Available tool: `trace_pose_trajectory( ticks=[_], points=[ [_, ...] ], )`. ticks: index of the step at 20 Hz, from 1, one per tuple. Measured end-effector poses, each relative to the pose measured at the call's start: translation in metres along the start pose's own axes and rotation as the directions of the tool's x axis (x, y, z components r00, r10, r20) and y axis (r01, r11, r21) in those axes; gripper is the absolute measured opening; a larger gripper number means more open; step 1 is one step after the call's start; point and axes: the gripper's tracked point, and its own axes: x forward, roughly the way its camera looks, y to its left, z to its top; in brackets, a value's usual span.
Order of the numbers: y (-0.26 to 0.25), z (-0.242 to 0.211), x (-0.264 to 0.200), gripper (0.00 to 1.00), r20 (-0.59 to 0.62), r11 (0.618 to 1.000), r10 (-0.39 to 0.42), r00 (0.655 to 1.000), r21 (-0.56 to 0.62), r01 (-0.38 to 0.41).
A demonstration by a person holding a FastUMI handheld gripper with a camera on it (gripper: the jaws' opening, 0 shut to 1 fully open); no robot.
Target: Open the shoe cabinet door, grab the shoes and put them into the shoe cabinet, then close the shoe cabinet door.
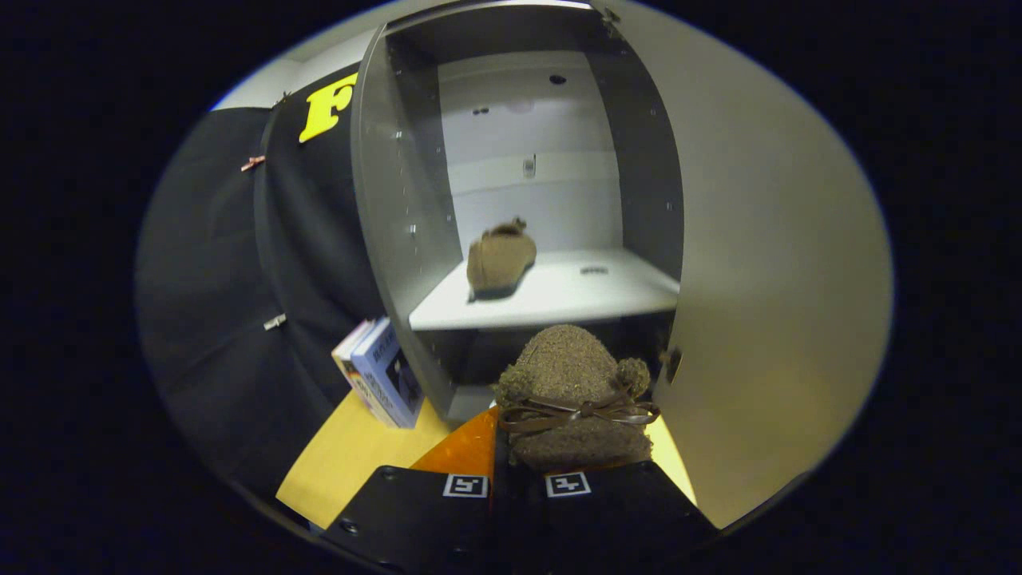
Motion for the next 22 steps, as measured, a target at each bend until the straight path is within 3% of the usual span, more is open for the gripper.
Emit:
trace_pose_trajectory(
  ticks=[5,9,22],
  points=[
    [-0.012,0.105,0.041,0.12,0.097,0.999,-0.016,0.995,-0.04,0.02],
    [-0.027,0.142,0.09,0.11,0.097,0.998,-0.038,0.995,-0.047,0.043],
    [-0.078,0.14,0.256,0.11,0.008,0.989,-0.143,0.99,-0.033,0.143]
  ],
)
